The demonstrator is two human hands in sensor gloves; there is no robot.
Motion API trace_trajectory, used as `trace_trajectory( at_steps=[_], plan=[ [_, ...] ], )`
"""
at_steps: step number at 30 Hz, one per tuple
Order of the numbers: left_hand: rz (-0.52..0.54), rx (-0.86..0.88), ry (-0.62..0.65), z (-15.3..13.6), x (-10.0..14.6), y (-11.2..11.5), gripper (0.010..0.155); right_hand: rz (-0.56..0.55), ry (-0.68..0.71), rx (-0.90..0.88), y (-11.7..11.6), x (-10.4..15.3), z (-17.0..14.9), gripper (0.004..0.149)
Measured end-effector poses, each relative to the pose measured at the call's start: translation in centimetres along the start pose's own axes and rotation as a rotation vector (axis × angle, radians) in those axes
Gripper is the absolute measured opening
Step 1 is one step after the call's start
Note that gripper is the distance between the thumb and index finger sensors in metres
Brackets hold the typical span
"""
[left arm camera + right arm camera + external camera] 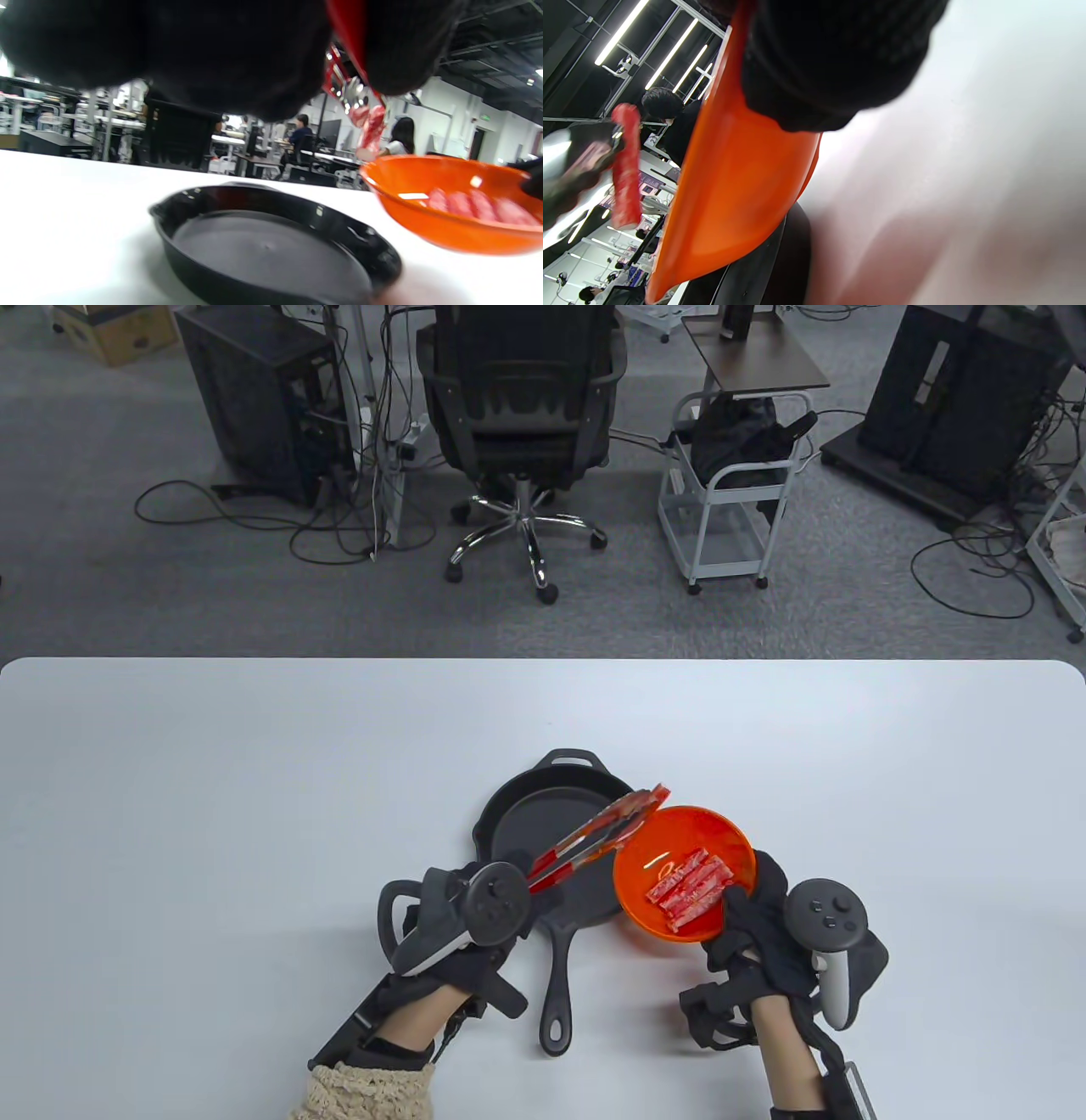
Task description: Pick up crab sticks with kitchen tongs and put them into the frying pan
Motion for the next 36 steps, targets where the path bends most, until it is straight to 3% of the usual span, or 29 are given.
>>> trace_trajectory(
  at_steps=[4,10,20,36],
  plan=[
    [-0.004,-0.032,-0.091,-2.7,-0.8,0.4,0.07,-0.007,-0.007,-0.004,0.1,-0.1,-0.2,0.062],
    [-0.067,-0.164,-0.2,-5.1,-1.7,3.6,0.07,-0.003,-0.011,-0.001,0.1,0.0,-0.2,0.062],
    [-0.092,-0.316,-0.219,-4.4,-2.3,6.1,0.071,0.007,-0.016,0.004,0.0,-0.1,-0.3,0.062],
    [-0.14,-0.313,-0.25,-4.5,-2.3,6.4,0.072,0.013,-0.011,0.01,-0.3,-0.1,-0.3,0.061]
  ],
)
Point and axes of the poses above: the tracker on the back of each hand, its own z axis roughly to the thumb side, its own x axis roughly from the fingertips to the wrist, y = z × x, the point moved 2 cm from there along -x, roughly from the wrist to the fingertips
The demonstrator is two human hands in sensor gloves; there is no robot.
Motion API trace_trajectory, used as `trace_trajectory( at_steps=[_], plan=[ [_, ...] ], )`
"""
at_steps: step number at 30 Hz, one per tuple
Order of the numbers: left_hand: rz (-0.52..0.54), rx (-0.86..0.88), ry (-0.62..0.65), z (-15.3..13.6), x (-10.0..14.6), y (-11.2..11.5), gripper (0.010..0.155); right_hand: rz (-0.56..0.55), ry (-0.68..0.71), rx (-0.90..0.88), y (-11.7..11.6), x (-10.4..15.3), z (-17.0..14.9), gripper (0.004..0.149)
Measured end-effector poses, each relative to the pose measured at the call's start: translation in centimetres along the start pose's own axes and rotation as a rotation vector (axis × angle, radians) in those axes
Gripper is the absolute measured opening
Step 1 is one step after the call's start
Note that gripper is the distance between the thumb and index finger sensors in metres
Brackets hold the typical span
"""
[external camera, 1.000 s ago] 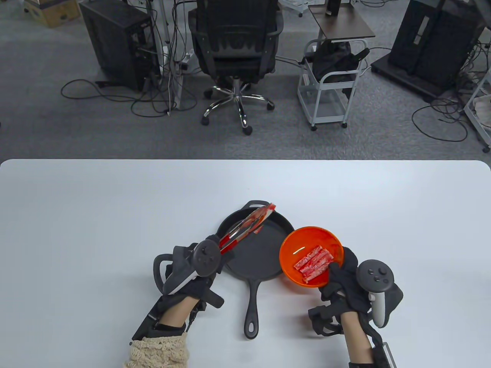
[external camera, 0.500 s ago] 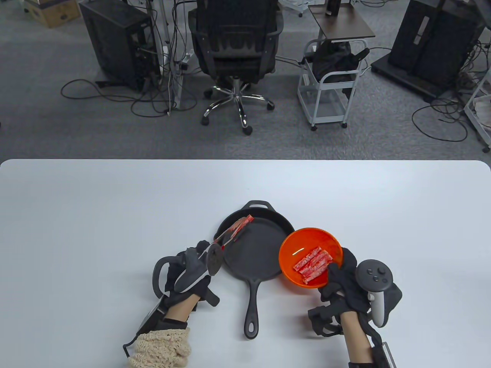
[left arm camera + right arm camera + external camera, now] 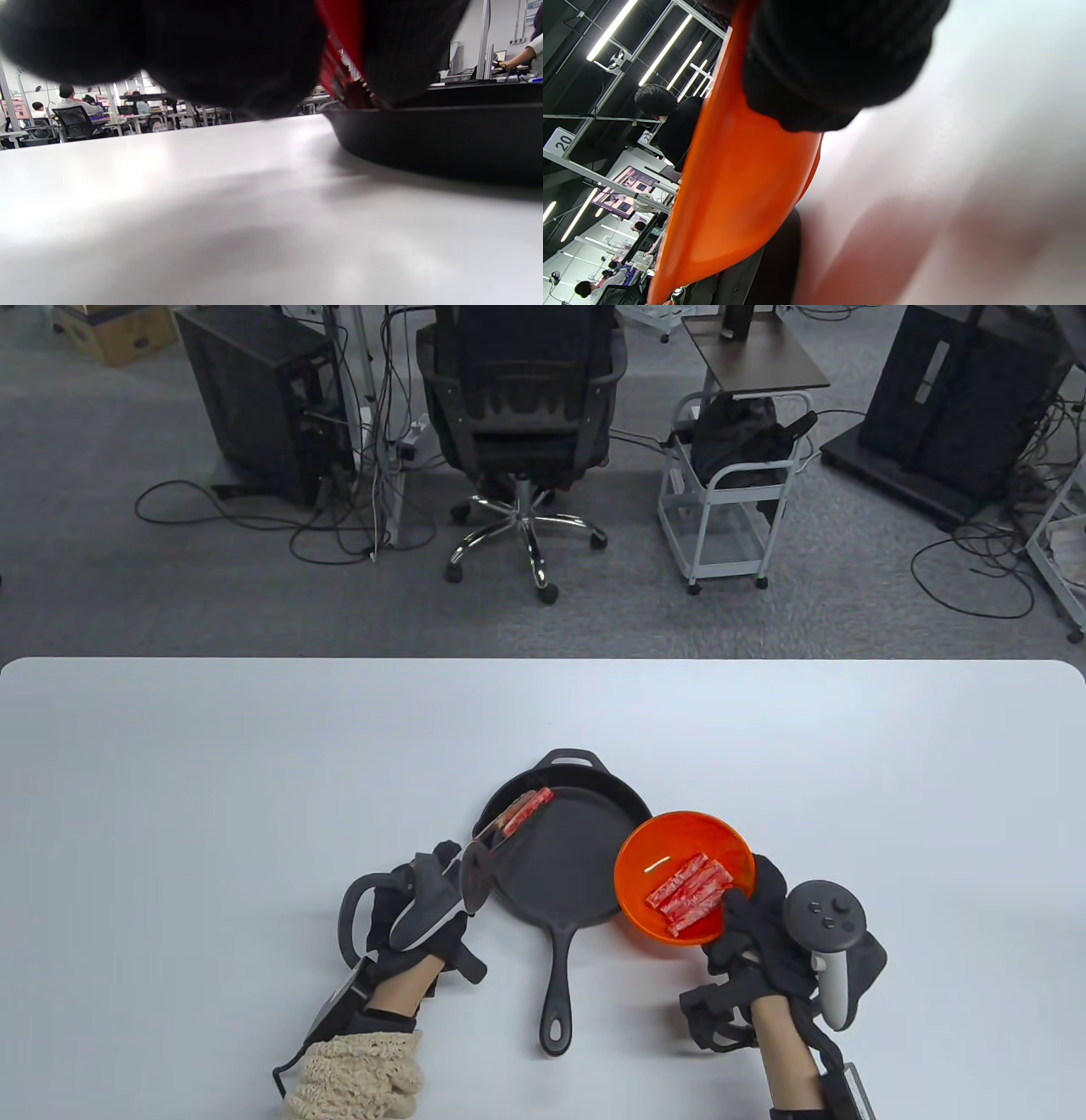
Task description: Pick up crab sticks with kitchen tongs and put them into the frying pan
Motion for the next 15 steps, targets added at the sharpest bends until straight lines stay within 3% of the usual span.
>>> trace_trajectory(
  at_steps=[8,15],
  plan=[
    [0.007,0.015,0.002,-0.1,0.1,-0.4,0.075,-0.005,0.0,-0.001,0.0,0.1,0.0,0.061],
    [0.085,0.079,0.06,0.6,1.6,-3.5,0.075,-0.007,0.003,-0.009,0.0,0.1,-0.1,0.061]
  ],
)
Point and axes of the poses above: the tracker on the back of each hand, its own z axis roughly to the thumb side, its own x axis roughly from the fingertips to the wrist, y = z × x, the point moved 2 cm from there along -x, roughly from the wrist to the fingertips
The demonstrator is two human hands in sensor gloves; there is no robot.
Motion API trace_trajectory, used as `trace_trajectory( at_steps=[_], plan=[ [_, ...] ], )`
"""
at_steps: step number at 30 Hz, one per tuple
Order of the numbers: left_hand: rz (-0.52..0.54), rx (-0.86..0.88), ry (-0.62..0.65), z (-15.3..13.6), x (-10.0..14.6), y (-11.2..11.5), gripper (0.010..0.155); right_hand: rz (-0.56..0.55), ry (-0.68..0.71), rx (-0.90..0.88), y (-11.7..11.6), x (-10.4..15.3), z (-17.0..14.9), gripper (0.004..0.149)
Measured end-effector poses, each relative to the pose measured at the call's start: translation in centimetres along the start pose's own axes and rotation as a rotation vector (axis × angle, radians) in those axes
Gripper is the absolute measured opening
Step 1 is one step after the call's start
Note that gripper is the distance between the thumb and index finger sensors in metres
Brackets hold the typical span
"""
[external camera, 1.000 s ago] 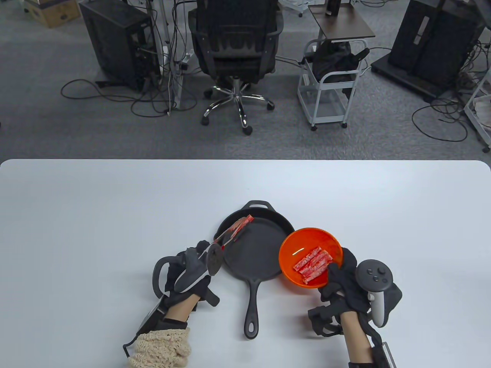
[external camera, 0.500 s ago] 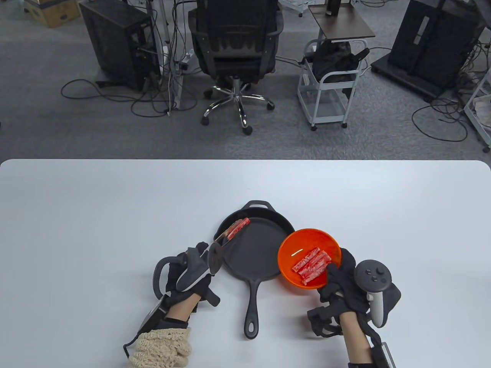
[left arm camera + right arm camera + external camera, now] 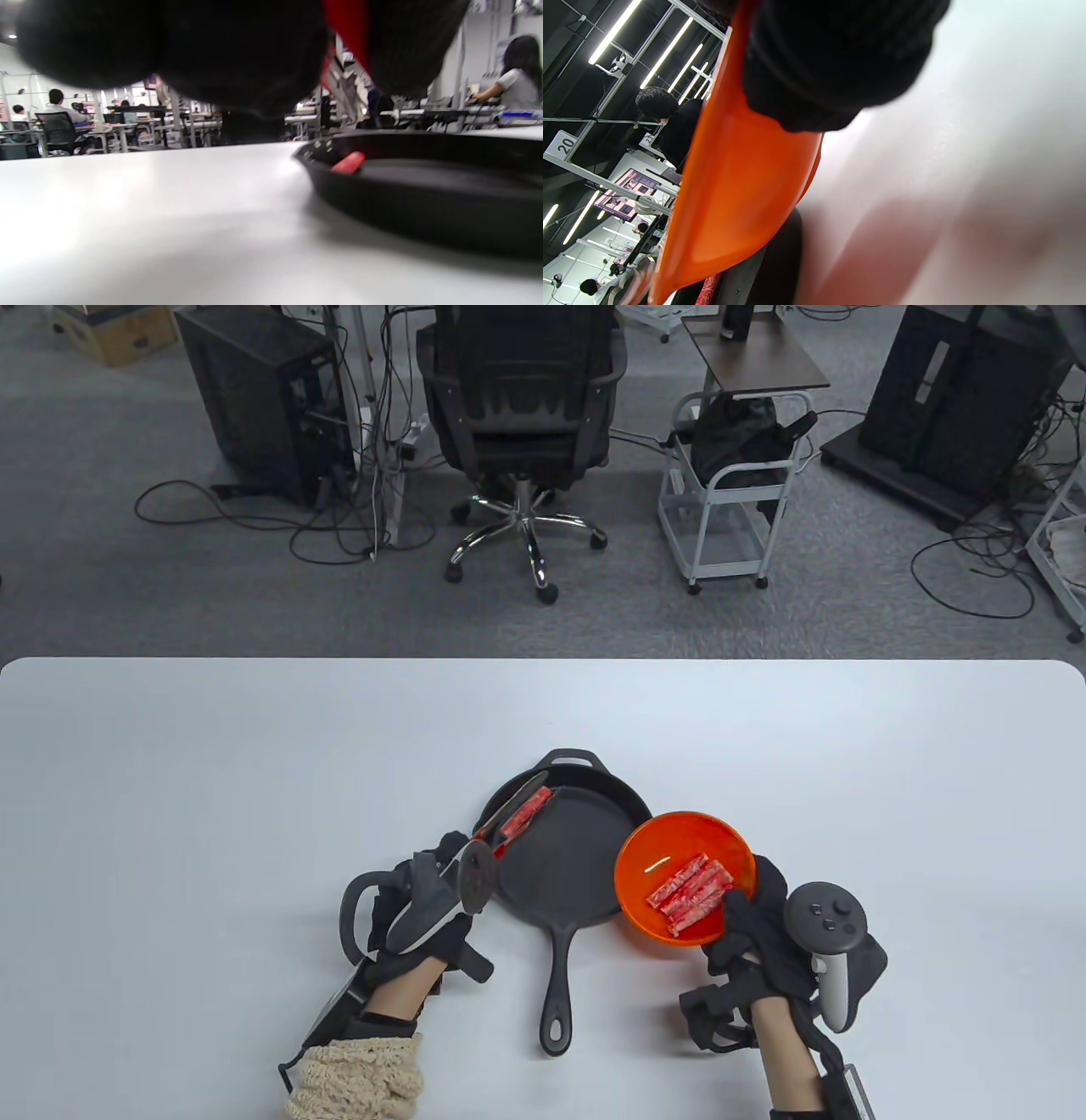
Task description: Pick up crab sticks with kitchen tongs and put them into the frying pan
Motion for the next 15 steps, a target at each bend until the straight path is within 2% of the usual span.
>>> trace_trajectory(
  at_steps=[4,8,15],
  plan=[
    [0.046,0.067,0.08,1.5,1.3,-2.4,0.074,-0.001,0.005,-0.006,0.0,0.0,0.0,0.061],
    [0.041,0.123,0.192,3.4,2.6,-3.7,0.074,-0.001,0.01,-0.011,0.0,0.1,-0.1,0.061],
    [-0.054,0.148,0.315,6.1,3.5,-3.0,0.074,-0.003,0.011,-0.015,-0.1,0.1,-0.1,0.061]
  ],
)
Point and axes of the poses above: the tracker on the back of each hand, its own z axis roughly to the thumb side, its own x axis roughly from the fingertips to the wrist, y = z × x, the point moved 2 cm from there along -x, roughly from the wrist to the fingertips
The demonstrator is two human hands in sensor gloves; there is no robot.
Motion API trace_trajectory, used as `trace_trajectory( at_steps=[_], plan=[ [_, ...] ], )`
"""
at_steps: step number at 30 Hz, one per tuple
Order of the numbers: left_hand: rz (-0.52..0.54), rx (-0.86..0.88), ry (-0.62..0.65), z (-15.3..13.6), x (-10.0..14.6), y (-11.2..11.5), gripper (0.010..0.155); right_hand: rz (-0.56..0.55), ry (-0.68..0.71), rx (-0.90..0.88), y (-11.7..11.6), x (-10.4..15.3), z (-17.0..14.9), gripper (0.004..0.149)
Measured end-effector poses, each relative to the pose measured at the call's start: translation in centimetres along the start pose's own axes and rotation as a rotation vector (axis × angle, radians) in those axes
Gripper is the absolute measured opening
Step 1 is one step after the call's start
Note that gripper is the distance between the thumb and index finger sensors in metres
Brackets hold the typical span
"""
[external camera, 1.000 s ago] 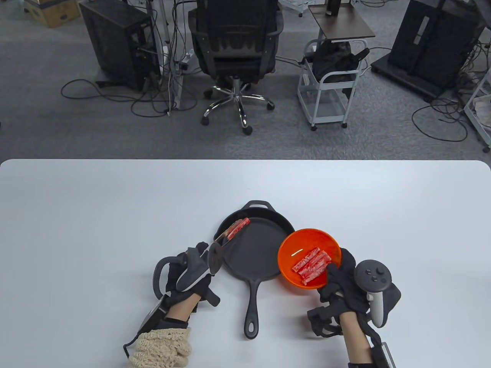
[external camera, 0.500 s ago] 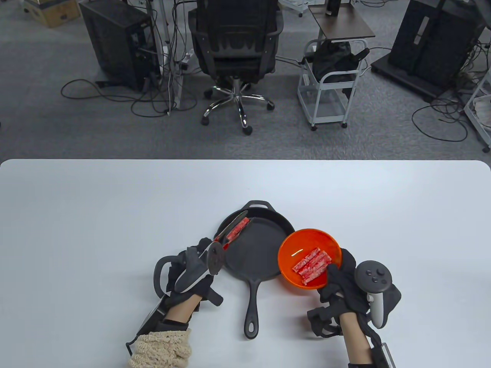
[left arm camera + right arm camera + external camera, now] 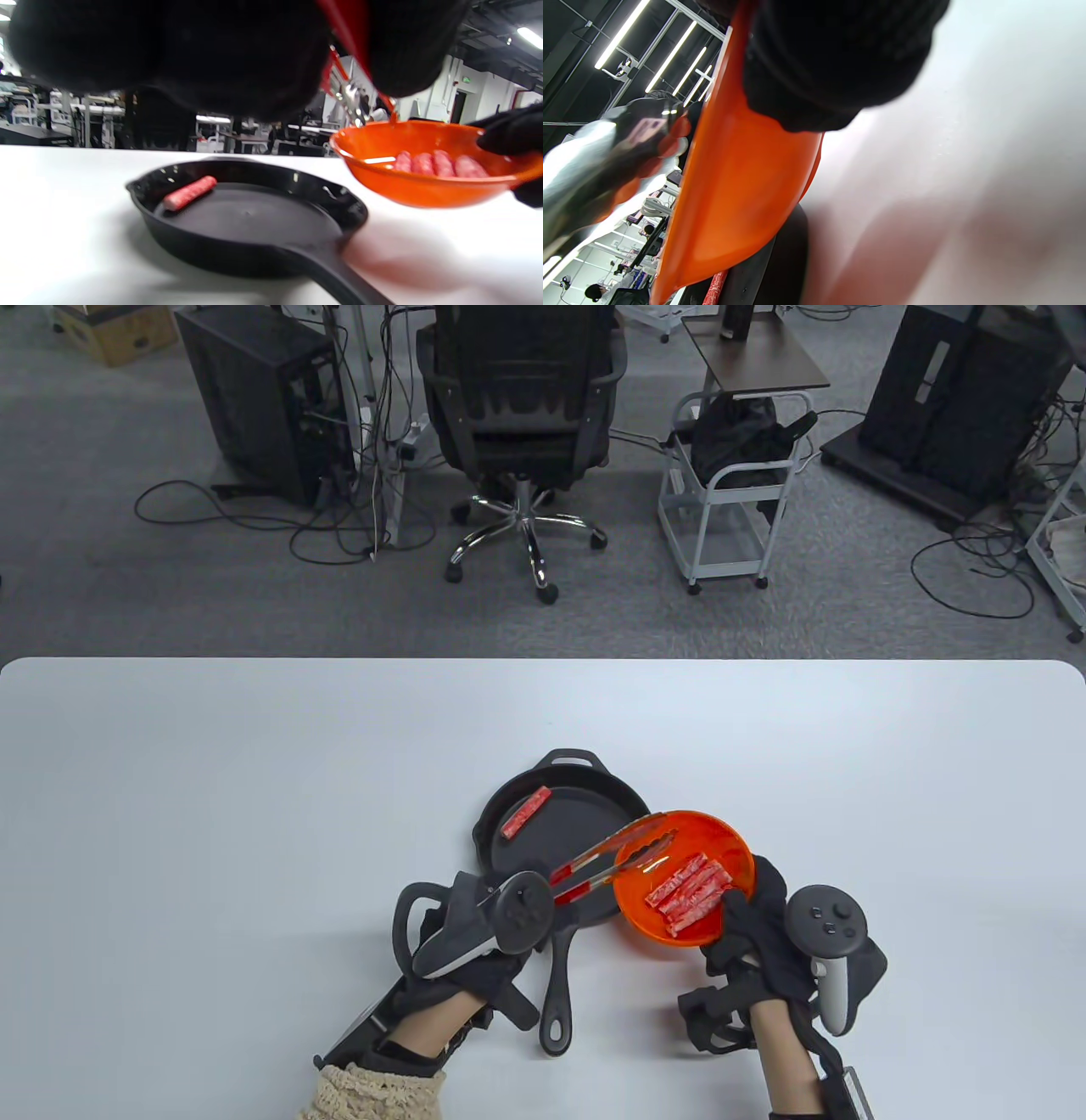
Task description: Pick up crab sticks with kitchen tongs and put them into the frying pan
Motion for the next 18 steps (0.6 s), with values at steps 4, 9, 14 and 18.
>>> trace_trajectory(
  at_steps=[4,9,14,18],
  plan=[
    [-0.026,-0.011,0.012,0.6,-0.1,0.9,0.074,-0.002,0.002,0.0,0.0,0.1,0.0,0.061],
    [-0.053,-0.006,0.016,0.7,-0.2,1.4,0.074,0.002,0.009,0.004,-0.1,0.1,0.0,0.061],
    [-0.093,0.01,0.018,0.8,-0.3,1.6,0.074,0.005,0.016,0.007,-0.1,0.1,0.0,0.061],
    [-0.113,0.033,0.021,0.7,-0.4,1.7,0.074,0.002,0.021,0.011,-0.1,0.1,0.0,0.061]
  ],
)
Point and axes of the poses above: the tracker on the back of each hand, its own z axis roughly to the thumb side, its own x axis roughly from the fingertips to the wrist, y = z × x, the point moved 2 cm from there along -x, roughly from the wrist to the fingertips
